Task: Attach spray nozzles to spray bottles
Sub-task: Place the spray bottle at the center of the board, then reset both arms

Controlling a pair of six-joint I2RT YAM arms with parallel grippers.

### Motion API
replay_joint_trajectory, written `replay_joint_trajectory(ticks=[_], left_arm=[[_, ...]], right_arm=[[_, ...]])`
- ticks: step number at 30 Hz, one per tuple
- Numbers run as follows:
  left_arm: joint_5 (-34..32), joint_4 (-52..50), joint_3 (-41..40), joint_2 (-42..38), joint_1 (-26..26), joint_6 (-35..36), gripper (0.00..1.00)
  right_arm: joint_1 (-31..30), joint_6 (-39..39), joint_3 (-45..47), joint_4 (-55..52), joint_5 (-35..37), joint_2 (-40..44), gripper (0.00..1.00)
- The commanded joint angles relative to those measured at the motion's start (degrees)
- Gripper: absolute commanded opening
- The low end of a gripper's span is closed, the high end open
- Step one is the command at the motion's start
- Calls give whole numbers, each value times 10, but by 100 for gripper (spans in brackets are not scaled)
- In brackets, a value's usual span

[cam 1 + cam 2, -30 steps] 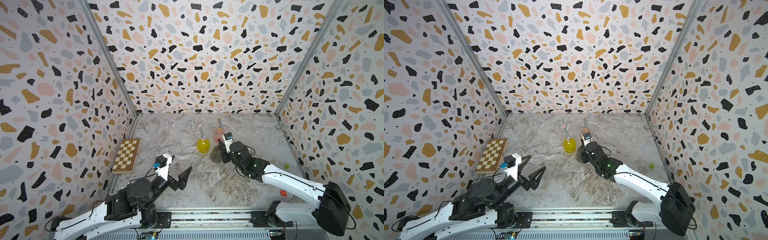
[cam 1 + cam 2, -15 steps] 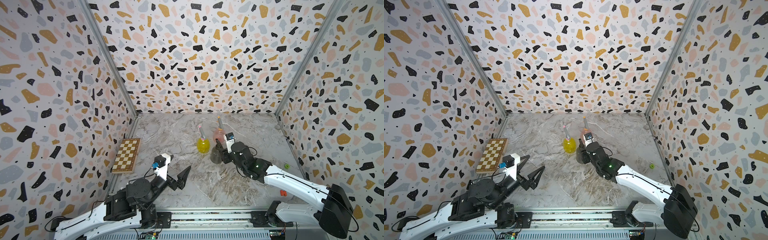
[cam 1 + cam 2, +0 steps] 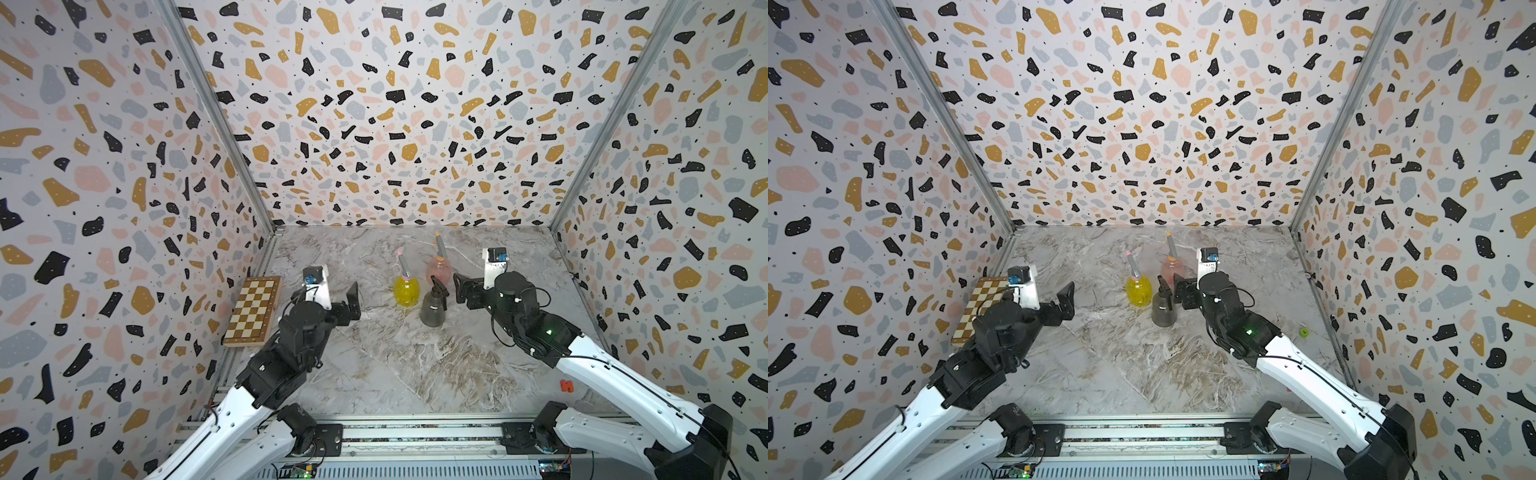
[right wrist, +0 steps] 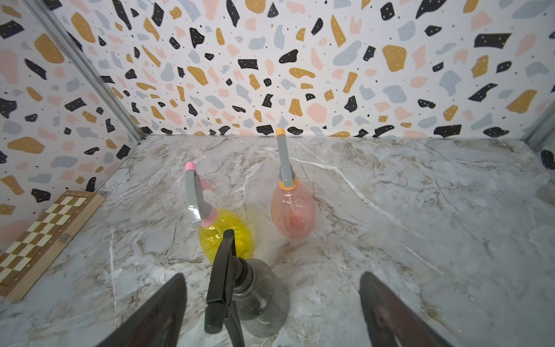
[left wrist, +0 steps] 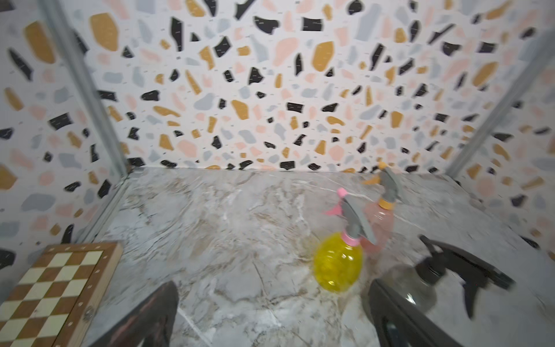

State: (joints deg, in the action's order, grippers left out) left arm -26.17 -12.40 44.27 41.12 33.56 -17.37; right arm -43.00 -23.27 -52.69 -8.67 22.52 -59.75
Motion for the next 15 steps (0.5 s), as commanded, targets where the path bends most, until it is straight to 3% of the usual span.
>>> replay_joint_trajectory(ticks=[1, 3, 7, 10, 15], left_arm=[[8, 102, -19, 55, -46, -10, 99], [-16, 106, -9, 113, -82, -12, 98], [24, 119, 22, 238, -161, 30, 99], [-17, 186, 2, 306, -186, 95, 99], [14, 290, -53, 371, -250, 114, 99]], right_arm=[[4, -33, -12, -34, 40, 4, 96], [8, -48, -15, -43, 61, 7, 100], [40, -78, -10, -44, 46, 22, 100], [67, -91, 6, -33, 27, 34, 100], [83, -83, 19, -22, 19, 37, 96]])
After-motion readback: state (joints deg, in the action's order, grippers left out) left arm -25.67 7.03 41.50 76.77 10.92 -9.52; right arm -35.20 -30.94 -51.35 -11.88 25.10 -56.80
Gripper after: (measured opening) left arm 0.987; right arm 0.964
